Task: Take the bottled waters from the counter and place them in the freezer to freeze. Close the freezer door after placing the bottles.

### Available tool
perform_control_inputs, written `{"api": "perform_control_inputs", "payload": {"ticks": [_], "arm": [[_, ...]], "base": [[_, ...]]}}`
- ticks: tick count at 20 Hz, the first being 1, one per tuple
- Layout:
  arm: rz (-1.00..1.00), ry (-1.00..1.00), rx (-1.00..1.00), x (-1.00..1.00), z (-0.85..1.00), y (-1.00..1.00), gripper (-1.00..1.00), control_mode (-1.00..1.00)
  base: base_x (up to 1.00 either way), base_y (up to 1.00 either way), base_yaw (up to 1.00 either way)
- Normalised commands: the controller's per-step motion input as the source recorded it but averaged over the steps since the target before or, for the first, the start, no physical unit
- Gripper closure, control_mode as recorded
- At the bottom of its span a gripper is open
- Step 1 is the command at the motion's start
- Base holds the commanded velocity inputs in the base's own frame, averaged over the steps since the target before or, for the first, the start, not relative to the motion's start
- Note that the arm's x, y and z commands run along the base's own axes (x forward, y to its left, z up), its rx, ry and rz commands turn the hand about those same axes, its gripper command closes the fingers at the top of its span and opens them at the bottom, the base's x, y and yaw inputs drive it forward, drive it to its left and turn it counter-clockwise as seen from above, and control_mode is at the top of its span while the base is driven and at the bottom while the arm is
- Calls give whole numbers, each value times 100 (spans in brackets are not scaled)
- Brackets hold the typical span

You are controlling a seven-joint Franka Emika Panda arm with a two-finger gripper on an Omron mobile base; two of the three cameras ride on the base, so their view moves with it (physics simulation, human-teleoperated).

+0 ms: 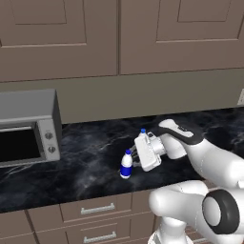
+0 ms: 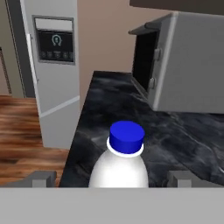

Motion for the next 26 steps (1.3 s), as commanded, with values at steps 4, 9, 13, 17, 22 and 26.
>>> {"api": "perform_control_inputs", "payload": {"ticks": [4, 9, 13, 17, 22, 26], "arm": [[0, 4, 0, 17, -10, 0, -100, -100], [0, 6, 0, 11, -11, 0, -100, -100], [0, 6, 0, 1, -1, 22, -100, -100], [0, 6, -1, 0, -3, 64, -100, -100], [0, 1, 0, 0, 0, 28, 100, -100], [0, -3, 0, -16, 22, 0, 100, -100]], "base": [[0, 0, 0], [0, 0, 0], [0, 0, 0], [0, 0, 0], [0, 0, 0], [0, 0, 0]]}}
